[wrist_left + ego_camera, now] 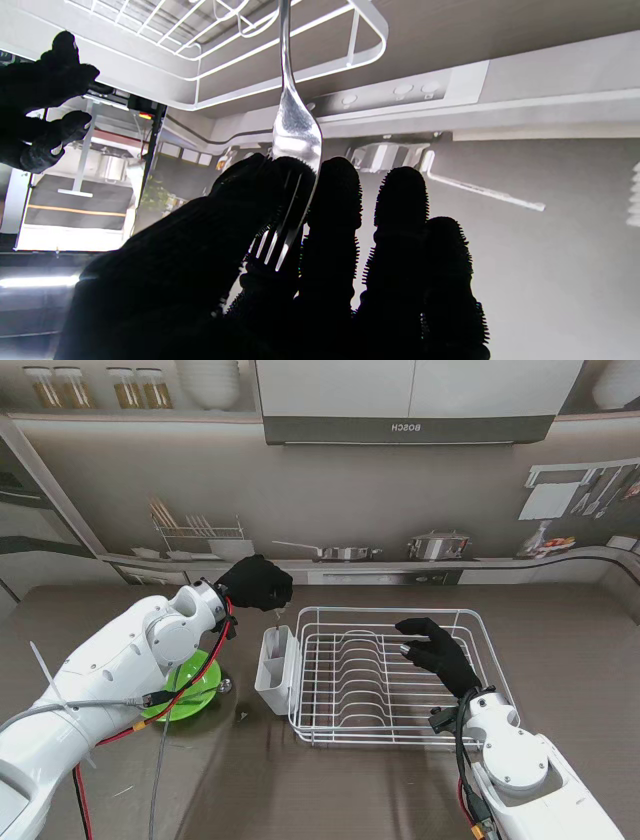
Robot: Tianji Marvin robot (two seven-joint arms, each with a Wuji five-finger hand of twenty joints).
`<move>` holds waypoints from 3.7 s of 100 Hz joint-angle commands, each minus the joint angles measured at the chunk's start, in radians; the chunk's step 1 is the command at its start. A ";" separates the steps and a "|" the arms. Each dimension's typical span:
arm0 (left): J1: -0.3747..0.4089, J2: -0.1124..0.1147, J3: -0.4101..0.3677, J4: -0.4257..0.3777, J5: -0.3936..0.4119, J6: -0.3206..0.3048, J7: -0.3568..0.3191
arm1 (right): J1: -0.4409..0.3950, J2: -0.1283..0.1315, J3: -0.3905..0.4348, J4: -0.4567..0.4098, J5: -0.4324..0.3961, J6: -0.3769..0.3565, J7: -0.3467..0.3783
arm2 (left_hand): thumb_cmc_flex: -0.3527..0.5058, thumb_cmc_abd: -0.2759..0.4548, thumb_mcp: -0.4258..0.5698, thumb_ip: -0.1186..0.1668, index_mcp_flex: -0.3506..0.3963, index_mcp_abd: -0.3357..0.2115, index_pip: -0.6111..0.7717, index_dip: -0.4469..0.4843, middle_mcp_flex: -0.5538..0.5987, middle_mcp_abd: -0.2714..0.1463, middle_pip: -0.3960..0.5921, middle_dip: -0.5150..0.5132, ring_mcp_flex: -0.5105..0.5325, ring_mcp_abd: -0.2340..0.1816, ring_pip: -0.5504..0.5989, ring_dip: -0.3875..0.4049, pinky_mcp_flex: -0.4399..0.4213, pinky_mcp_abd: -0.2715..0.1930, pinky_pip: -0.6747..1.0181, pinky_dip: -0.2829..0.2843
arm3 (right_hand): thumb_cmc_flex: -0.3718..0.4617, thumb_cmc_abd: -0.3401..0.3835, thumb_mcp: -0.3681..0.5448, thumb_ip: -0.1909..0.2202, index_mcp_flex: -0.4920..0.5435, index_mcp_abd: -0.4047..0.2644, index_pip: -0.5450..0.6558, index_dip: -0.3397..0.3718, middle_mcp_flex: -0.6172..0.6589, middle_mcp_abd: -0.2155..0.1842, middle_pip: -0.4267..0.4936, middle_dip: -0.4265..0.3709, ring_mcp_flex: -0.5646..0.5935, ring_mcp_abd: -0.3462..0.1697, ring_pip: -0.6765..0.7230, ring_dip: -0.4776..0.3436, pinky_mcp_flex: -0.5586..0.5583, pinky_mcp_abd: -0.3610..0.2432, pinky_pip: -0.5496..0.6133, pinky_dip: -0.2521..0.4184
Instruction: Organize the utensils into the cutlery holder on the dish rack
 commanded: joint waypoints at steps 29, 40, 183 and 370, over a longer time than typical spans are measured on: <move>0.039 0.007 -0.011 -0.010 0.021 0.013 -0.029 | -0.004 -0.004 -0.005 -0.002 0.003 -0.001 0.013 | 0.101 0.054 -0.084 0.043 0.031 -0.036 -0.024 0.012 -0.075 0.034 -0.160 -0.184 -0.096 -0.008 -0.197 -0.096 -0.079 0.003 -0.074 -0.033 | -0.027 0.011 -0.008 0.028 -0.028 -0.003 0.003 -0.021 0.002 0.000 -0.008 -0.002 0.017 -0.004 -0.012 0.004 0.007 -0.025 -0.016 0.021; 0.045 0.009 -0.015 -0.015 0.029 0.014 -0.029 | -0.004 -0.004 -0.007 -0.001 0.003 -0.001 0.013 | 0.108 0.049 -0.107 0.042 0.017 -0.023 -0.065 0.000 -0.125 0.051 -0.180 -0.274 -0.128 -0.009 -0.244 -0.122 -0.101 -0.002 -0.105 -0.046 | -0.027 0.011 -0.007 0.028 -0.027 -0.003 0.003 -0.021 0.003 0.000 -0.008 -0.002 0.017 -0.004 -0.013 0.004 0.005 -0.024 -0.017 0.021; 0.522 0.103 -0.484 -0.448 0.282 0.093 -0.209 | 0.008 -0.005 -0.017 0.019 0.004 -0.018 0.012 | -0.120 0.138 -0.105 0.106 -0.085 0.075 -0.536 -0.030 -0.332 0.110 -0.213 -0.570 -0.304 0.015 -0.329 -0.139 -0.213 0.047 -0.236 -0.019 | -0.028 0.012 -0.007 0.028 -0.030 -0.003 0.002 -0.021 0.003 -0.001 -0.007 -0.002 0.017 -0.004 -0.013 0.004 0.005 -0.026 -0.017 0.022; 0.542 0.112 -0.400 -0.341 0.323 0.136 -0.179 | 0.002 -0.006 -0.015 0.012 0.019 -0.006 0.015 | 0.015 0.016 -0.123 0.022 -0.064 -0.060 -0.461 0.034 -0.381 0.079 -0.234 -0.618 -0.356 -0.012 -0.396 -0.182 -0.234 0.038 -0.332 -0.026 | -0.037 0.029 -0.014 0.029 -0.027 -0.004 0.000 -0.022 0.007 0.002 -0.009 -0.002 0.018 -0.002 -0.014 0.004 0.005 -0.024 -0.017 0.024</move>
